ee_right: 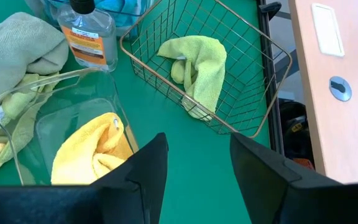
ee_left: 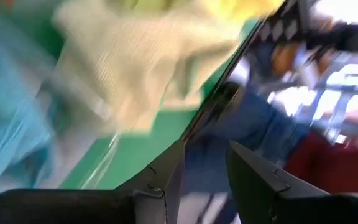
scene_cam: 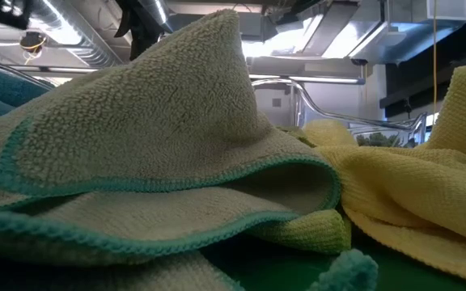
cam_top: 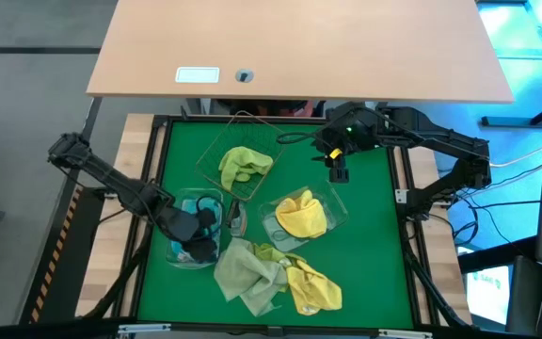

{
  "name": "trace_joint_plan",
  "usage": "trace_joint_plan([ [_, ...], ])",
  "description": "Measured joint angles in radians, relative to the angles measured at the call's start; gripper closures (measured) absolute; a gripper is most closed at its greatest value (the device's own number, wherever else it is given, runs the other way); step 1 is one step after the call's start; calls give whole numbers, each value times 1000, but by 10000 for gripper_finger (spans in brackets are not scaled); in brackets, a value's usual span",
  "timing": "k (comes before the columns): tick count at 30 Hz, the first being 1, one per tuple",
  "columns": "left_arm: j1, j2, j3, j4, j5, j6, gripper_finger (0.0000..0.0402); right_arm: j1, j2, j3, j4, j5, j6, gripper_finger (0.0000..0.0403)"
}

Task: Sort microfiber towel by color & place in baskets
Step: Put the light green microfiber towel into the wire basket

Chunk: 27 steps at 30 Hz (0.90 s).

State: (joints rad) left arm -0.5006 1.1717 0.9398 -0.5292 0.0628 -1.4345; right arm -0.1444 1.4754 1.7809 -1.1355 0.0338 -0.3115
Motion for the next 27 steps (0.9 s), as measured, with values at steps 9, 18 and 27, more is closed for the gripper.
trace_joint_plan([
  [9,-78,1,0,321,-351,218,288,0,0,0,0,0,0,230],
  [18,-96,102,0,556,-401,388,288,0,0,0,1,0,0,230],
  [27,-89,233,0,615,-360,367,288,0,0,0,3,0,0,230],
])
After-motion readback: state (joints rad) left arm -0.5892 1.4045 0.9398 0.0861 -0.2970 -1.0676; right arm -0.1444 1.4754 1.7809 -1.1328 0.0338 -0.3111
